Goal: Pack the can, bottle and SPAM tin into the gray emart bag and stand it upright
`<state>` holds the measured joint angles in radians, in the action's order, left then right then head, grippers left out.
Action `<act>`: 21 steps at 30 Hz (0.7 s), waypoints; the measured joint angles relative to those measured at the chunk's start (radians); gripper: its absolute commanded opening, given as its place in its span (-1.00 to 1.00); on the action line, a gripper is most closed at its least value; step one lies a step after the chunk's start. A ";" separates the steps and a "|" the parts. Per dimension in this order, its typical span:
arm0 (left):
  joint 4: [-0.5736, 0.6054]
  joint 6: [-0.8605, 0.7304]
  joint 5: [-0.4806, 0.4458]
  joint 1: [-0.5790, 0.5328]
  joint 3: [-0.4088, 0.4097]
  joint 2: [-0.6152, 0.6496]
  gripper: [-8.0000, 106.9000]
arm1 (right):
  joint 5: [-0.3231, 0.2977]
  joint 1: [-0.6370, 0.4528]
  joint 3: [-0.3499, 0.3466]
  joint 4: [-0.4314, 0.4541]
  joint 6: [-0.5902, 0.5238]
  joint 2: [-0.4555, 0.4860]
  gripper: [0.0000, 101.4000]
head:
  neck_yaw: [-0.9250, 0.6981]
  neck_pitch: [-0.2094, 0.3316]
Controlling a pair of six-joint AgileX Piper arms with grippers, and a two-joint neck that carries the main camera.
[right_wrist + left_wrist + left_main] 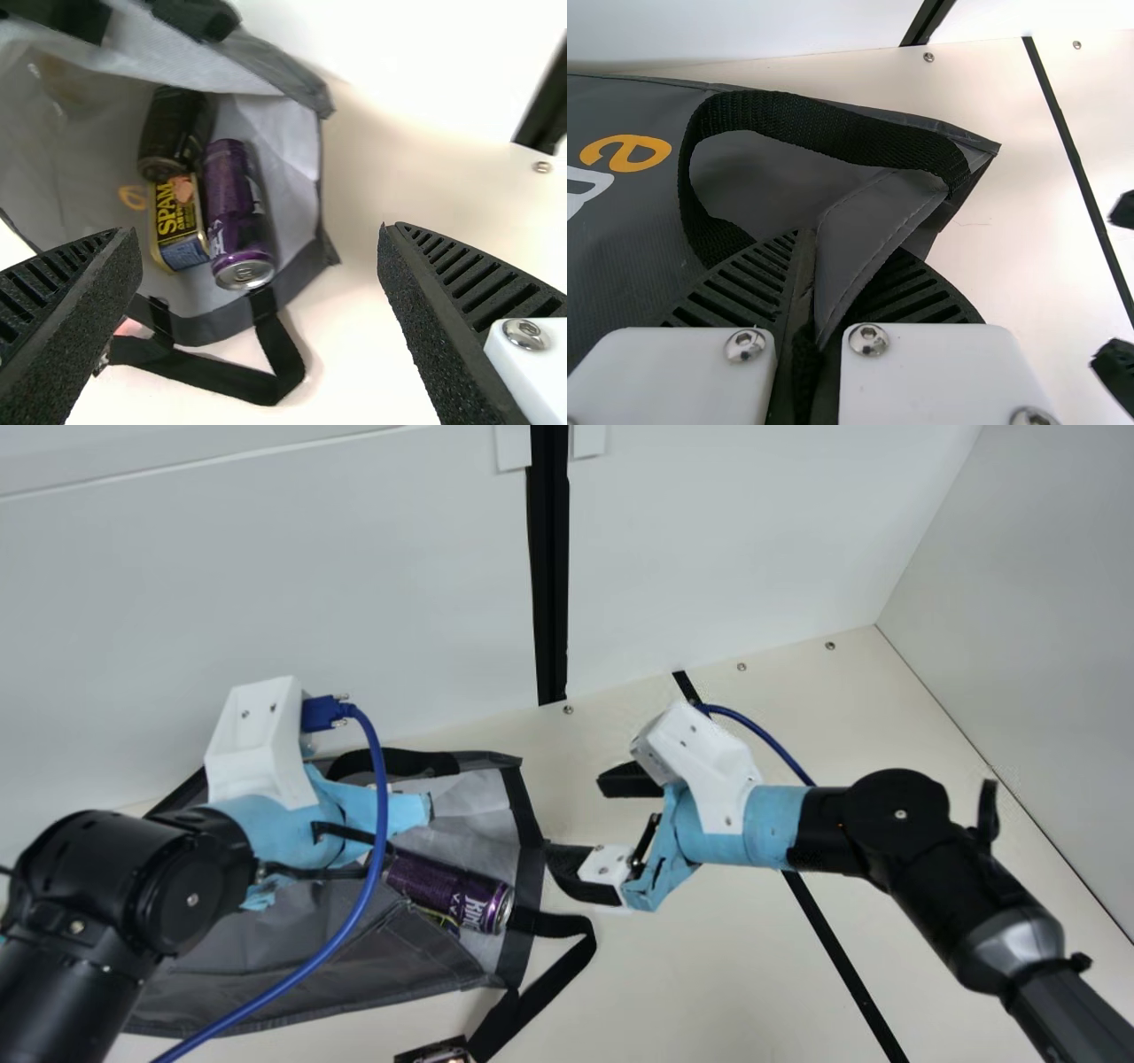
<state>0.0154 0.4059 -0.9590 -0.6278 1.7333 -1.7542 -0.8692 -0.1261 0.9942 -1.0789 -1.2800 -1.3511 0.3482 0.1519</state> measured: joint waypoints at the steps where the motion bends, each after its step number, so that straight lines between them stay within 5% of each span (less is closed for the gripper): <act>1: 0.000 0.000 0.000 0.000 0.000 0.000 -1.00 | 0.000 -0.010 -0.002 0.002 0.007 0.009 0.87 | 0.000 -0.002; 21: 0.000 0.000 0.000 0.000 0.000 0.000 -1.00 | 0.016 -0.228 -0.005 0.130 0.111 0.144 0.87 | 0.000 -0.002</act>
<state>0.0154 0.4059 -0.9590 -0.6278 1.7333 -1.7542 -0.8532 -0.3546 0.9889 -0.9487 -1.1690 -1.2069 0.3482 0.1503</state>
